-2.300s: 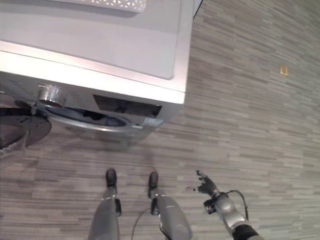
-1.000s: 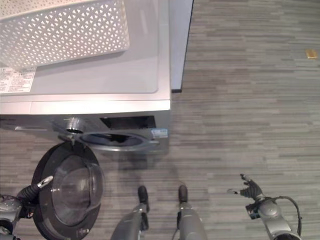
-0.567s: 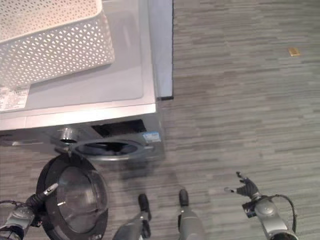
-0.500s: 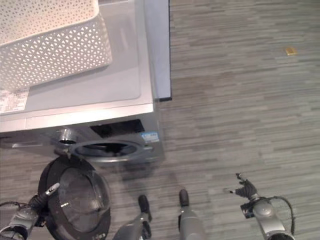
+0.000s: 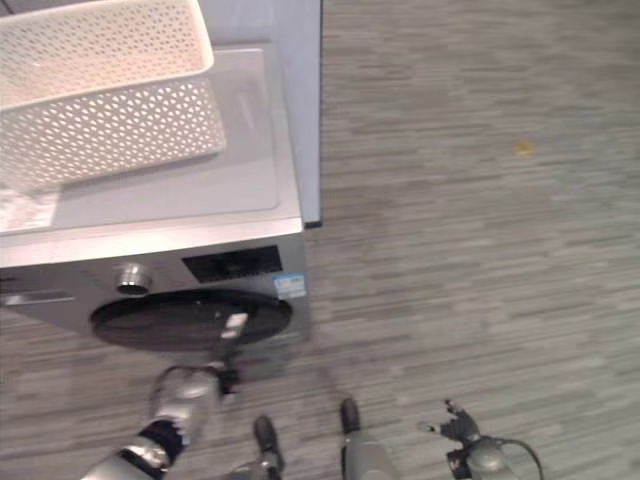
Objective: Grab the laundry basket,head to the washer,open it,put in the laundry and shut it.
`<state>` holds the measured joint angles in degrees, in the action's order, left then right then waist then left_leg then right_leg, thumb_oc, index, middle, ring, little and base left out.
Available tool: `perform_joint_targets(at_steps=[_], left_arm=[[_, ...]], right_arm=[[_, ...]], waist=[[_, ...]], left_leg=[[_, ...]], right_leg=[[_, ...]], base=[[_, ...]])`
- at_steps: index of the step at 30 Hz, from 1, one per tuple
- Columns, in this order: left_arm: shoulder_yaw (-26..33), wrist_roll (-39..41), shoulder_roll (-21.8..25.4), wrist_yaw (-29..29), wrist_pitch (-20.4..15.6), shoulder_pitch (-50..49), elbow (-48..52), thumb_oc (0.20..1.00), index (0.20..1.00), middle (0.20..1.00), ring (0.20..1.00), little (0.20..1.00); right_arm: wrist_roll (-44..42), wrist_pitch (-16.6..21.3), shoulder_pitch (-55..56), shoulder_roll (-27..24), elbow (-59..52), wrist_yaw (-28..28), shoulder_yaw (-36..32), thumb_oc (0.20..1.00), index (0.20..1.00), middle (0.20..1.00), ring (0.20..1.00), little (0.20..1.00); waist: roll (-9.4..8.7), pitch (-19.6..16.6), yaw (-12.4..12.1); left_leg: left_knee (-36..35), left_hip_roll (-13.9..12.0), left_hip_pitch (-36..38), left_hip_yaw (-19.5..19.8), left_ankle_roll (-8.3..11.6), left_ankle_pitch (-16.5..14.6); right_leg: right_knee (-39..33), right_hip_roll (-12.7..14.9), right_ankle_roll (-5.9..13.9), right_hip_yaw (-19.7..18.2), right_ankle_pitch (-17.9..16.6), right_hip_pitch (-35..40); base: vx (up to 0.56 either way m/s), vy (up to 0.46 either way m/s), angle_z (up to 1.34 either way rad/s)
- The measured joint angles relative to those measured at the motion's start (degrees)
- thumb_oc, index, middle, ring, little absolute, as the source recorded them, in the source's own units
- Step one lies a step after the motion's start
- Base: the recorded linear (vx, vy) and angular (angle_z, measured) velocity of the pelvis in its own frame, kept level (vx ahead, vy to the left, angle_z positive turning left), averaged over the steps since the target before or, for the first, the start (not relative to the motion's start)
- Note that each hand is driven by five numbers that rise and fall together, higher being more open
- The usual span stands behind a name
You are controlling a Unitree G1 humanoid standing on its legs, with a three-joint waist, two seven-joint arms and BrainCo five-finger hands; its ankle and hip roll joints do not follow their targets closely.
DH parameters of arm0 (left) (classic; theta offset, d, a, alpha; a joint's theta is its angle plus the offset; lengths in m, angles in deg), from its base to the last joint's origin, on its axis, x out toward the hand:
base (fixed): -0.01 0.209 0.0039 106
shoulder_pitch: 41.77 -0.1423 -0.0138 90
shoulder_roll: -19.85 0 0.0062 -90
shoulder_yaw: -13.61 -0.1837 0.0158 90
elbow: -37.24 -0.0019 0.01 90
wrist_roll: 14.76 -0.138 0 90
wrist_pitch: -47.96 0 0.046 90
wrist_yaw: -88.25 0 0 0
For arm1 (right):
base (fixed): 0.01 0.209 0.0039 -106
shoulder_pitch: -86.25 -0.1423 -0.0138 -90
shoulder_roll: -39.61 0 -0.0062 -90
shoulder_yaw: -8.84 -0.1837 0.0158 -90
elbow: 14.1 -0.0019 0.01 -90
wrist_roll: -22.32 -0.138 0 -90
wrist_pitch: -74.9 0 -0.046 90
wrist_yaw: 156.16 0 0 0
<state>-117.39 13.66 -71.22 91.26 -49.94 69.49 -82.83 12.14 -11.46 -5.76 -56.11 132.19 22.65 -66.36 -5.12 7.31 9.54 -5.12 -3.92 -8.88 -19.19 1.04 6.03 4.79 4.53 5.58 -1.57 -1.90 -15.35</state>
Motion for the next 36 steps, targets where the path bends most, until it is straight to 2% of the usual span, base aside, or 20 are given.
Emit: perform_joint_targets(at_steps=[1,2,4,5,6,7,9,11,12,14,15,18,22,24,25,26,29,31,33,36], left_arm=[[-3.00,-5.67,3.25,-2.08,-2.93,1.57,13.98,1.000,1.000,1.000,1.000,1.000],[-2.29,-8.21,4.06,-2.44,-4.68,2.48,17.90,1.000,1.000,1.000,1.000,1.000],[2.49,-16.95,12.03,-3.54,-9.02,0.59,28.42,1.000,1.000,1.000,1.000,1.000],[5.93,-20.26,15.21,-3.44,-10.46,-1.34,29.19,1.000,1.000,1.000,1.000,1.000],[7.61,-21.26,16.22,-3.28,-10.45,-3.16,27.14,1.000,1.000,1.000,1.000,1.000],[8.89,-25.74,19.03,-3.26,-10.77,-6.99,25.18,1.000,1.000,1.000,1.000,1.000],[7.91,-31.66,22.59,-4.02,-11.03,-12.15,19.03,1.000,1.000,1.000,1.000,1.000],[7.95,-34.37,23.16,-4.48,-10.48,-16.56,11.16,1.000,1.000,1.000,1.000,1.000],[8.14,-36.47,23.11,-4.74,-9.87,-20.29,4.68,1.000,1.000,1.000,1.000,1.000],[6.85,-38.93,23.87,-6.08,-9.63,-22.42,-0.19,1.000,1.000,1.000,1.000,1.000],[3.22,-41.54,26.36,-7.76,-9.13,-23.41,-2.31,1.000,1.000,1.000,1.000,1.000],[-3.09,-45.52,31.20,-11.54,-10.81,-25.09,-1.88,1.000,1.000,1.000,1.000,1.000],[-2.94,-47.57,31.98,-13.41,-12.02,-25.62,-0.96,1.000,1.000,1.000,1.000,1.000],[-4.43,-52.50,28.33,-12.57,-12.73,-23.00,-7.14,1.000,1.000,1.000,1.000,1.000],[-4.43,-52.50,28.33,-12.57,-12.73,-23.00,-7.14,1.000,1.000,1.000,1.000,1.000],[-8.39,-60.66,21.12,-10.52,-11.46,-17.82,-18.88,1.000,1.000,1.000,1.000,1.000],[-9.34,-67.99,17.00,-5.76,-9.81,-12.74,-24.71,1.000,1.000,1.000,1.000,1.000],[-9.83,-70.35,13.41,-2.07,-6.78,-5.90,-31.86,1.000,1.000,1.000,1.000,1.000],[-9.64,-71.65,13.45,0.08,-5.07,-0.81,-33.43,1.000,1.000,1.000,1.000,1.000],[-8.74,-70.98,14.54,2.04,-2.33,9.98,-38.72,1.000,1.000,1.000,1.000,1.000]], right_arm=[[-0.35,0.08,-0.25,0.35,1.03,0.07,0.02,1.000,1.000,1.000,1.000,1.000],[-0.36,-0.01,0.23,0.31,1.13,0.05,0.07,1.000,1.000,1.000,1.000,1.000],[-0.36,0.24,2.05,0.27,0.05,0.60,0.41,1.000,1.000,1.000,1.000,1.000],[-0.36,0.63,2.97,0.02,-0.27,0.74,0.42,1.000,1.000,1.000,1.000,1.000],[-0.37,0.69,3.35,-0.25,0.40,1.17,0.35,1.000,1.000,1.000,1.000,1.000],[-0.37,0.94,2.26,-0.27,1.62,1.69,0.00,1.000,1.000,1.000,1.000,1.000],[-0.46,1.50,1.04,-0.43,3.21,1.69,-0.78,1.000,1.000,1.000,1.000,1.000],[-0.95,1.88,0.16,-0.91,4.62,1.65,-1.25,1.000,1.000,1.000,1.000,1.000],[-1.01,2.24,-0.21,-1.67,5.55,1.58,-1.24,1.000,1.000,1.000,1.000,1.000],[-1.35,2.35,-0.49,-2.60,5.89,1.69,-2.09,1.000,1.000,1.000,1.000,1.000],[-1.35,2.37,-0.83,-3.58,5.83,1.63,-3.10,1.000,1.000,1.000,1.000,1.000],[-1.22,2.66,-1.44,-5.60,5.14,1.83,-3.00,1.000,1.000,1.000,1.000,1.000],[-1.16,2.80,-1.69,-5.58,5.11,2.74,-2.90,1.000,1.000,1.000,1.000,1.000],[-0.72,2.83,-1.80,-5.26,5.19,2.62,-2.68,1.000,1.000,1.000,1.000,1.000],[-0.72,2.83,-1.80,-5.26,5.19,2.62,-2.68,1.000,1.000,1.000,1.000,1.000],[-0.10,2.78,-2.17,-5.17,4.61,2.58,-1.46,1.000,1.000,1.000,1.000,1.000],[0.15,2.80,-1.73,-5.14,2.45,1.98,-0.56,1.000,1.000,1.000,1.000,1.000],[0.17,2.83,-2.73,-5.16,0.02,0.79,0.97,1.000,1.000,1.000,1.000,1.000],[-0.02,2.83,-4.01,-5.13,-2.71,0.15,2.50,1.000,1.000,1.000,1.000,1.000],[-0.73,2.89,-6.19,-5.41,-7.81,-0.32,3.63,1.000,1.000,1.000,1.000,1.000]], waist=[[0.03,0.05,0.63],[0.87,0.30,0.46],[3.55,0.40,-0.53],[5.77,0.65,-1.34],[7.64,0.77,-2.77],[9.23,1.22,-3.18],[10.38,1.51,-3.51],[10.79,1.72,-3.90],[10.50,2.28,-4.57],[10.13,2.62,-5.78],[9.80,3.16,-5.90],[9.59,3.13,-6.46],[9.66,3.16,-6.52],[9.56,3.15,-6.03],[9.56,3.15,-6.03],[9.32,3.14,-5.33],[7.48,3.46,-4.24],[5.78,3.81,-3.72],[3.95,4.78,-2.50],[0.47,6.70,-2.00]], left_leg=[[-0.01,0.42,0.45,0.18,-0.21,0.09],[-0.01,0.61,0.95,0.73,-0.34,0.14],[-0.02,0.64,2.13,1.37,-0.38,-0.11],[-0.02,0.47,2.50,1.48,-0.30,-0.18],[-0.03,0.24,2.54,1.88,-0.31,-0.50],[-0.02,-0.09,2.51,2.21,-0.15,-0.60],[-0.02,-0.67,2.53,3.38,0.03,-0.47],[-0.01,-1.23,2.66,4.18,0.32,-0.29],[0.04,-1.75,2.47,4.70,0.63,-0.08],[0.02,-2.04,1.57,5.55,0.94,0.05],[0.01,-2.03,1.13,6.56,0.95,0.06],[0.01,-1.60,1.02,6.50,0.94,0.07],[0.01,-1.21,1.06,6.36,0.84,0.03],[0.01,-1.12,1.11,6.35,0.76,-0.03],[0.01,-1.12,1.11,6.35,0.76,-0.03],[0.01,-1.12,1.05,6.15,0.70,-0.08],[0.09,-1.43,0.13,6.10,0.82,0.06],[1.03,-1.48,-3.47,5.96,0.83,0.18],[1.00,-1.46,-6.01,5.88,0.65,1.39],[1.14,-1.83,-7.57,4.37,0.50,1.89]], right_leg=[[-1.35,0.32,0.37,0.31,-0.53,1.22],[-1.54,0.58,0.35,0.60,-0.54,1.96],[-2.45,0.68,0.46,0.71,-0.44,3.47],[-2.86,0.27,0.46,0.80,-0.37,3.92],[-2.98,0.32,0.49,1.26,-0.18,4.48],[-3.44,0.06,0.40,1.82,-0.17,4.78],[-4.03,-0.44,-0.02,2.85,0.04,5.60],[-4.31,-0.95,-0.40,3.70,0.24,6.27],[-4.21,-1.44,-0.84,4.16,0.51,6.00],[-3.87,-1.67,-1.44,5.12,0.91,5.43],[-3.23,-1.66,-1.58,5.68,1.28,5.01],[-0.54,-1.10,-1.36,5.75,2.61,3.60],[0.69,-0.61,-0.98,5.73,3.37,3.07],[0.93,-0.55,-0.90,5.67,3.58,2.98],[0.93,-0.55,-0.90,5.67,3.58,2.98],[0.91,-0.59,-0.91,5.40,3.60,2.77],[1.72,-0.92,-1.17,5.38,3.75,1.40],[4.39,-0.90,-1.51,5.09,4.14,-3.17],[6.13,-1.26,-1.77,4.82,3.96,-6.68],[7.79,-1.72,-2.31,3.30,3.47,-9.87]], base=[[0.03,-0.009,0.08],[0.05,-0.010,0.06],[0.03,-0.012,-0.01],[0.06,-0.026,0.09],[0.07,-0.040,0.12],[0.06,-0.022,0.18],[0.04,-0.013,0.18],[0.00,0.007,0.20],[0.01,0.032,0.22],[0.02,0.029,0.28],[0.03,0.027,0.30],[0.02,0.021,0.07],[0.01,0.008,0.00],[0.01,0.034,0.00],[0.00,0.023,-0.04],[-0.07,0.017,-0.08],[-0.13,0.007,-0.04],[-0.19,-0.020,-0.04],[-0.14,-0.016,-0.06],[-0.12,-0.028,-0.24]])
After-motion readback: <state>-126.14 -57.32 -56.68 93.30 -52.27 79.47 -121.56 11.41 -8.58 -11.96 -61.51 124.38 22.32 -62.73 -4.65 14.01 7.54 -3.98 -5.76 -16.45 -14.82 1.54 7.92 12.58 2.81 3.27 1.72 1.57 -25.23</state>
